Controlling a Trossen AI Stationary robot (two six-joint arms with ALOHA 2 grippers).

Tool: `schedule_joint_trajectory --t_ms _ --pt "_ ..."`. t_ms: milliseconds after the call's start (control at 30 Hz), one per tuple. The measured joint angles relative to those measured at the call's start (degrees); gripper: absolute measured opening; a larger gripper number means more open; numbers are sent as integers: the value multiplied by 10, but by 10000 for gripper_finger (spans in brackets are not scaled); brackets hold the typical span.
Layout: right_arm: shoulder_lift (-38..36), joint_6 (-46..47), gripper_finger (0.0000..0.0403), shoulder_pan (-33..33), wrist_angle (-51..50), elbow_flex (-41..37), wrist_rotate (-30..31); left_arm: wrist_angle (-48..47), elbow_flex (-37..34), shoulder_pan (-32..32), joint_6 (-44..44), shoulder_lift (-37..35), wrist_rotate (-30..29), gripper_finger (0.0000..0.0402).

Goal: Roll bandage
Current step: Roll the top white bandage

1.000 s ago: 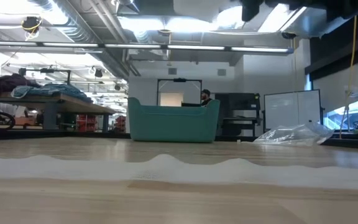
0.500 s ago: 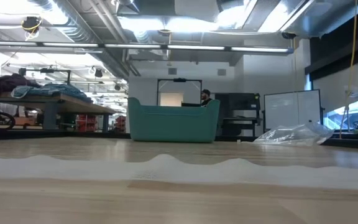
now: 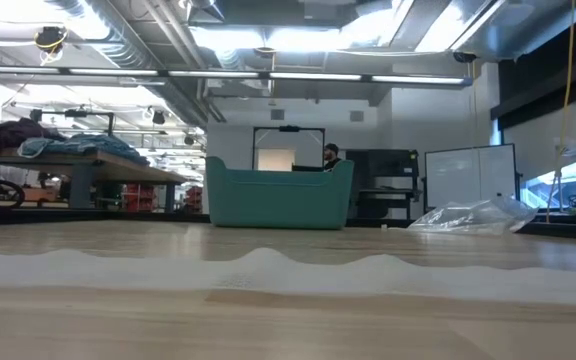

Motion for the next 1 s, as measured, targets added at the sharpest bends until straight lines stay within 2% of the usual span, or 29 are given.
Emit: schedule_joint_trajectory --t_ms 167,300,500,600,733,833,1000 --pt "8 58 39 -52 -49 -2 -1 -5 1 -19 -6 -6 45 54" --pt "25 63 70 -71 -60 -16 -24 -51 26 -23 -46 -14 106 54" --pt "76 54 153 -70 -112 -18 -20 -124 59 -27 -135 -29 265 54" --pt "96 34 197 -70 -151 -18 8 -124 59 -39 -141 -40 314 54" --pt "105 10 240 -70 -188 -19 31 -109 59 -57 -125 -59 319 54" --pt "93 11 256 -70 -192 -9 7 -92 59 -60 -129 -71 307 54" --pt "55 12 261 -61 -266 49 -28 -85 59 -54 -174 -87 194 54"
